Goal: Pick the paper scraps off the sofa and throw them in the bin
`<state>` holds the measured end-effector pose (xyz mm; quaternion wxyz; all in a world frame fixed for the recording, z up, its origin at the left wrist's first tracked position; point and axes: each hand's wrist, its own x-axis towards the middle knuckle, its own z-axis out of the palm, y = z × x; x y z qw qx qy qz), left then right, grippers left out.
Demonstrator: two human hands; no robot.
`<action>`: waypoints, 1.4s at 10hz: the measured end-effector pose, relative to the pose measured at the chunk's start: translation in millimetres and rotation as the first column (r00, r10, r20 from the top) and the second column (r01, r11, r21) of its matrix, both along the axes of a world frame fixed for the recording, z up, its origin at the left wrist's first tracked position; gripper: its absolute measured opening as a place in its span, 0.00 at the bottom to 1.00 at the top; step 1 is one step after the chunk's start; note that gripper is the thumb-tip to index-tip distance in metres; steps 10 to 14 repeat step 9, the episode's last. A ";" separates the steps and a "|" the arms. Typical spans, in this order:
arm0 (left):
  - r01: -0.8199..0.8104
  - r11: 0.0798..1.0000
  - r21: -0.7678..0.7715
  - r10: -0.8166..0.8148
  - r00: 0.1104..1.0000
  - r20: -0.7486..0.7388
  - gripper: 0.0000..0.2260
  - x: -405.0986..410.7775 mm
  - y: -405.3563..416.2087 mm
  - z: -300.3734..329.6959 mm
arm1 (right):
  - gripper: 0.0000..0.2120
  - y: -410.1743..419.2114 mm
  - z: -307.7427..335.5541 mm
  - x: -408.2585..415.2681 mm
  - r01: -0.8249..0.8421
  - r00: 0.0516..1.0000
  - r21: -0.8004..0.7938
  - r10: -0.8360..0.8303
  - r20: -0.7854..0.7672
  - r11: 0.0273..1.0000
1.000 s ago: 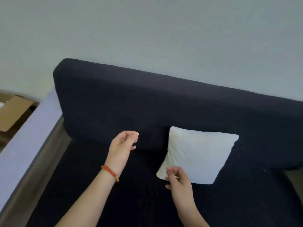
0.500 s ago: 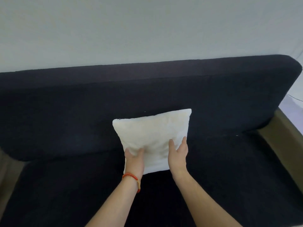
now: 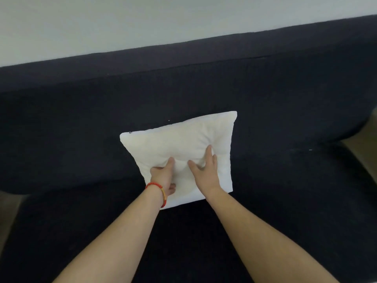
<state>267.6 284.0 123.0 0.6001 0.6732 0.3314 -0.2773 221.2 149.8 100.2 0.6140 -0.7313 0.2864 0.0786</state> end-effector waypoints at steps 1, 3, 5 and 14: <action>-0.001 0.998 -0.057 -0.001 0.999 -0.034 0.24 10.5 1.0 -1.9 | 0.43 -6.6 -6.1 0.2 -0.052 0.999 -0.033 0.052 0.010 0.998; 0.139 0.989 0.057 -0.140 0.990 0.030 0.22 -29.9 20.5 5.3 | 0.30 -2.2 -3.3 -53.3 0.228 0.971 -0.193 -0.210 0.111 0.954; 0.251 0.956 0.154 -0.274 0.949 0.155 0.14 -34.9 13.8 -6.6 | 0.31 3.0 -9.0 -36.1 0.104 0.994 -0.119 -0.099 0.044 0.987; 0.230 0.965 0.124 -0.244 0.963 0.115 0.33 -100.9 -6.2 48.5 | 0.34 -80.5 75.6 -88.9 -0.415 0.898 0.044 0.416 -0.145 0.909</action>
